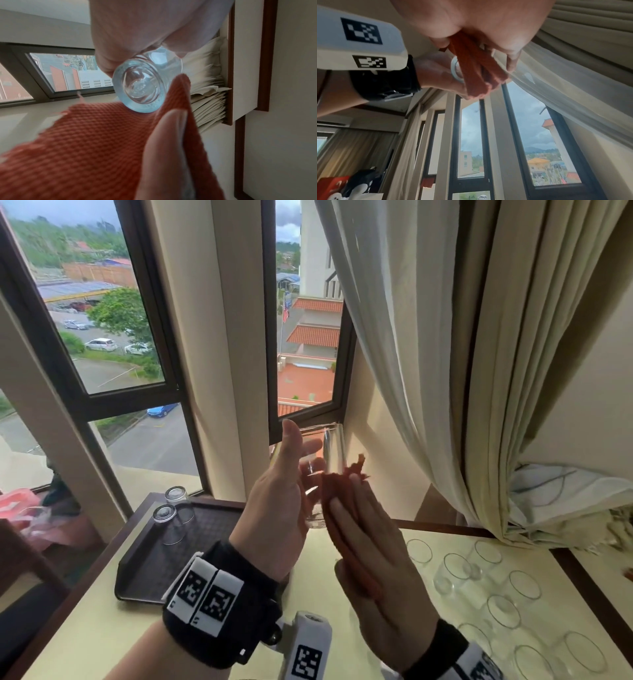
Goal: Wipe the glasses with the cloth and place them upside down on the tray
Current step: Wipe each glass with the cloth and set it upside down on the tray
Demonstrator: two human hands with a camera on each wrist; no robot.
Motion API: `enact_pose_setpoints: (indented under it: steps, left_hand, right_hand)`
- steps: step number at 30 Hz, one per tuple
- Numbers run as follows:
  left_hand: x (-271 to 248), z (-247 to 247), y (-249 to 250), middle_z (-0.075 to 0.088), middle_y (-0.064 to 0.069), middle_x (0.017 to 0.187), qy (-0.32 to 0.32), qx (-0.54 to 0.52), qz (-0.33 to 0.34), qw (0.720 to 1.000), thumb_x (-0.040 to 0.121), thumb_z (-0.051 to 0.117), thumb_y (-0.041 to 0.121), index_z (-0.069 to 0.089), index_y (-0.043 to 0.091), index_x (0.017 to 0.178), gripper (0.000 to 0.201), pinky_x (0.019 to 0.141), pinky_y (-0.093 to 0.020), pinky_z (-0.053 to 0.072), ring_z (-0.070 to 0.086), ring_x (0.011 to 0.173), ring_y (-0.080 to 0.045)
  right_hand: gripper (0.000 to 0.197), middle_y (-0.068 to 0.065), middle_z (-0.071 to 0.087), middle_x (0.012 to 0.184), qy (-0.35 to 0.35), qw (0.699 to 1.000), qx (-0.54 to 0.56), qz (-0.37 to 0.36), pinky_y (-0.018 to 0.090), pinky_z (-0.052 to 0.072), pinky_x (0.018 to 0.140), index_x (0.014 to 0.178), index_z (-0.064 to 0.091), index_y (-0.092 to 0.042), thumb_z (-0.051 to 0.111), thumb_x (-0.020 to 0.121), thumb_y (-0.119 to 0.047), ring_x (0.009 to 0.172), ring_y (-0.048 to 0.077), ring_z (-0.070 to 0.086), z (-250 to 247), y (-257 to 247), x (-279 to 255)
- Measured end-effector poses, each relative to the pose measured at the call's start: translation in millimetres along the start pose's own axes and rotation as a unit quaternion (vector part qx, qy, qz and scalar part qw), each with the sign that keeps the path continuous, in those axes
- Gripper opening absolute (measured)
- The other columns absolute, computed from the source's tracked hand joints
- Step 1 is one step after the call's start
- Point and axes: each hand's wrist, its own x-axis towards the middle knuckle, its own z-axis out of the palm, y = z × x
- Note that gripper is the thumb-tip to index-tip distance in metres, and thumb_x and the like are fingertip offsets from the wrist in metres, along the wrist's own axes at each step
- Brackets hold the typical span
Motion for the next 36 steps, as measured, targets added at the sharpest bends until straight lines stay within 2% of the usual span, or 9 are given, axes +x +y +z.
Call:
enact_pose_setpoints:
  steps: [5, 10, 16, 18, 22, 26, 30, 34, 36]
  left_hand:
    - [-4.4, 11.6, -3.1, 0.064, -0.013, 0.098, -0.002, -0.024, -0.013, 1.000, 0.083, 0.054, 0.075, 0.066, 0.010, 0.128, 0.080, 0.083, -0.045, 0.056, 0.063, 0.088, -0.028]
    - [-2.8, 14.4, -4.7, 0.070, -0.026, 0.135, 0.008, -0.046, -0.019, 0.999, 0.093, 0.053, 0.081, 0.069, 0.006, 0.134, 0.087, 0.122, -0.061, 0.040, 0.066, 0.128, -0.039]
    - [6.2, 0.3, 1.0, 0.074, -0.008, 0.123, 0.033, 0.008, -0.057, 0.998, 0.061, 0.068, 0.097, 0.064, 0.022, 0.129, 0.101, 0.101, -0.053, 0.059, 0.074, 0.110, -0.025]
    - [5.3, 4.8, -1.9, 0.059, -0.007, 0.096, 0.032, -0.014, -0.057, 0.998, 0.061, 0.072, 0.083, 0.063, 0.018, 0.113, 0.085, 0.089, -0.044, 0.056, 0.060, 0.089, -0.023]
    - [4.0, 16.2, -8.5, 0.048, -0.011, 0.087, 0.016, -0.027, -0.031, 0.999, 0.081, 0.067, 0.075, 0.058, 0.015, 0.094, 0.063, 0.086, -0.043, 0.043, 0.045, 0.082, -0.026]
    - [10.3, 14.3, -14.2, 0.067, -0.025, 0.137, 0.016, -0.009, -0.006, 1.000, 0.091, 0.056, 0.082, 0.071, 0.015, 0.134, 0.081, 0.123, -0.059, 0.040, 0.061, 0.133, -0.045]
    - [15.7, 2.5, -8.6, 0.071, -0.021, 0.134, 0.008, -0.005, -0.018, 1.000, 0.087, 0.050, 0.079, 0.066, 0.009, 0.138, 0.089, 0.118, -0.054, 0.046, 0.069, 0.127, -0.033]
    - [17.9, 3.4, -8.4, 0.067, -0.017, 0.100, 0.009, -0.013, -0.010, 1.000, 0.078, 0.053, 0.076, 0.071, 0.010, 0.123, 0.082, 0.082, -0.043, 0.056, 0.064, 0.088, -0.027]
    - [16.7, 9.0, -12.0, 0.067, -0.015, 0.098, -0.012, -0.013, -0.017, 1.000, 0.084, 0.050, 0.077, 0.069, 0.008, 0.126, 0.083, 0.074, -0.042, 0.058, 0.066, 0.085, -0.028]
  right_hand:
    - [0.057, -0.013, 0.035, 0.169, 0.074, 0.983, 0.111, 0.124, 0.069, 0.034, 0.119, 0.164, 0.026, -0.039, 0.039, 0.109, -0.042, 0.160, 0.029, 0.025, -7.7, 4.7, 28.2]
    - [0.055, -0.008, 0.019, 0.175, 0.053, 0.995, 0.078, 0.042, 0.062, 0.030, 0.124, 0.163, 0.034, -0.016, 0.047, 0.110, -0.022, 0.163, 0.021, 0.014, -10.5, -12.7, 48.4]
    - [0.059, -0.004, 0.020, 0.175, 0.007, 0.999, 0.047, 0.026, 0.062, 0.029, 0.125, 0.166, 0.026, -0.021, 0.039, 0.111, -0.036, 0.163, 0.026, 0.016, 4.6, -1.8, 2.4]
    - [0.058, -0.011, 0.024, 0.173, 0.021, 0.996, 0.065, 0.061, 0.064, 0.029, 0.124, 0.167, 0.022, -0.028, 0.040, 0.112, -0.035, 0.162, 0.022, 0.018, 4.7, 9.5, 7.4]
    - [0.055, -0.008, 0.042, 0.164, 0.056, 0.969, 0.207, 0.119, 0.056, 0.060, 0.088, 0.162, 0.033, -0.043, 0.044, 0.109, -0.032, 0.129, 0.034, 0.055, -8.5, 15.0, 44.4]
    - [0.055, -0.002, 0.021, 0.175, 0.052, 0.989, 0.130, 0.044, 0.066, 0.026, 0.124, 0.163, 0.034, -0.014, 0.047, 0.110, -0.018, 0.159, 0.033, 0.023, -9.8, 0.6, 52.9]
    - [0.056, 0.008, 0.018, 0.175, -0.009, 1.000, 0.026, -0.015, 0.059, 0.022, 0.128, 0.160, 0.036, -0.006, 0.045, 0.107, -0.023, 0.163, 0.035, 0.009, 2.2, 6.8, 22.9]
    - [0.059, 0.001, 0.028, 0.172, 0.011, 0.989, 0.124, 0.080, 0.073, 0.045, 0.107, 0.166, 0.026, -0.034, 0.043, 0.109, -0.033, 0.150, 0.044, 0.041, 4.7, 24.6, 16.0]
    - [0.057, 0.007, 0.047, 0.160, 0.045, 0.969, 0.203, 0.130, 0.067, 0.059, 0.079, 0.162, 0.027, -0.048, 0.043, 0.110, -0.034, 0.105, 0.046, 0.070, -0.2, 24.3, 32.3]
